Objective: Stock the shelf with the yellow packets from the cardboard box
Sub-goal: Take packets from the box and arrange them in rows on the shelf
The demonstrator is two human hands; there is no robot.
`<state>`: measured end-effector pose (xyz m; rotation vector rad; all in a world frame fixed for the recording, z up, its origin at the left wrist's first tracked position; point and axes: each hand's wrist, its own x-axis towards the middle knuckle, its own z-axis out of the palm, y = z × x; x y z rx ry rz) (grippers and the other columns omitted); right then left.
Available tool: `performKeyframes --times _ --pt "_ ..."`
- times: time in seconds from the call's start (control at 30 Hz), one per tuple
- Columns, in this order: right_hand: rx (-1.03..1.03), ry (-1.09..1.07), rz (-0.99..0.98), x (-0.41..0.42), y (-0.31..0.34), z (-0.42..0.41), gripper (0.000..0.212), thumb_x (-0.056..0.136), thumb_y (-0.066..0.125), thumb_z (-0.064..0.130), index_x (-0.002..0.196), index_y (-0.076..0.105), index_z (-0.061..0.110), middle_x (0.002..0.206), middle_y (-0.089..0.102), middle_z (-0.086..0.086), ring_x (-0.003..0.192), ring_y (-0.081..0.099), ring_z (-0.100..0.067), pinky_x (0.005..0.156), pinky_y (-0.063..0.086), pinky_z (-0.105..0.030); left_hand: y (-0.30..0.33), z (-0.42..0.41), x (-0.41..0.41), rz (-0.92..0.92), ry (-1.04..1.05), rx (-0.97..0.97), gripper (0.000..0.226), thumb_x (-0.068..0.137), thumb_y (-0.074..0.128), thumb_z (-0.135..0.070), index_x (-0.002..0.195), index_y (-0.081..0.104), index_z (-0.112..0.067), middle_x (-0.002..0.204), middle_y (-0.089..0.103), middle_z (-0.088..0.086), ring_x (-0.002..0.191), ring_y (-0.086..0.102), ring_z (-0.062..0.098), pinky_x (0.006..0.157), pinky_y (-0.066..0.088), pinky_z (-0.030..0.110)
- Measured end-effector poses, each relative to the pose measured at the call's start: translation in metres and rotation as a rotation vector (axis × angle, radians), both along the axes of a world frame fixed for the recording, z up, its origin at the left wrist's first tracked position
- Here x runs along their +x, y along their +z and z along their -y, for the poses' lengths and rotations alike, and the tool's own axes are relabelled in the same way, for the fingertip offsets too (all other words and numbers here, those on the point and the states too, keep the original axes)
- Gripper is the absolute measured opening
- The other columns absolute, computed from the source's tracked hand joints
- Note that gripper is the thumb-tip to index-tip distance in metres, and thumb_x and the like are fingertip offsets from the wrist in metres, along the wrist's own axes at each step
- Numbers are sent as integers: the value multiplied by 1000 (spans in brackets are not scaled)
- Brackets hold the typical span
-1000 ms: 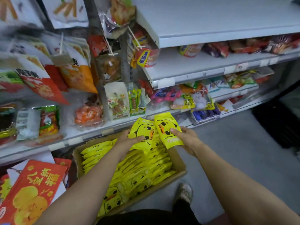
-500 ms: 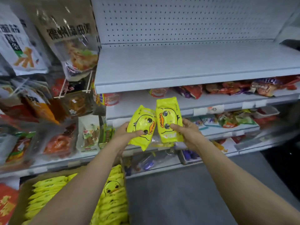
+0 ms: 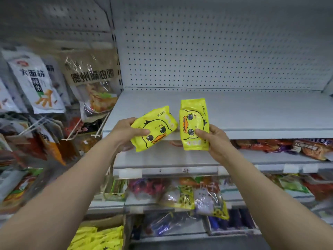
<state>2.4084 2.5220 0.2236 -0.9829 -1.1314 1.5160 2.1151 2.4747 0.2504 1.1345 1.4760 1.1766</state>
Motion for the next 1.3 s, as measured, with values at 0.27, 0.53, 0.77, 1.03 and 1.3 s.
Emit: performKeyframes --times 0.27,0.53,0.77,1.03,1.3 --pt "119 -15 25 -50 49 -96 35 79 75 4 113 66 7 108 73 -15 97 70 -31 87 57 -47 32 -98 -66 -161 -65 61 35 65 87 -8 95 69 -15 90 76 4 87 72 22 79 56 32" --pt "169 20 110 -99 78 -170 30 82 74 5 111 67 8 107 74 -12 92 72 -28 80 60 -42 40 -180 -104 -351 -134 44 34 63 89 -9 91 70 -14 91 76 5 81 72 19 81 59 36" --pt "171 60 112 -107 70 -208 37 79 76 7 115 66 6 109 73 -13 99 71 -32 87 57 -48 48 -222 -118 -708 -165 64 49 66 89 -27 107 63 -24 109 67 -5 96 64 14 83 51 26" --pt "206 53 145 -103 70 -235 33 81 76 7 112 67 6 106 74 -11 99 71 -33 89 56 -49 48 -251 -126 -854 -71 168 44 63 89 -27 96 59 -28 99 64 -5 90 62 15 73 48 29" --pt "209 46 131 -106 65 -254 36 80 75 5 115 67 5 107 74 -12 100 70 -33 89 56 -50 38 -286 -141 -993 81 309 50 72 81 -16 116 59 -27 108 49 2 99 51 20 81 41 31"
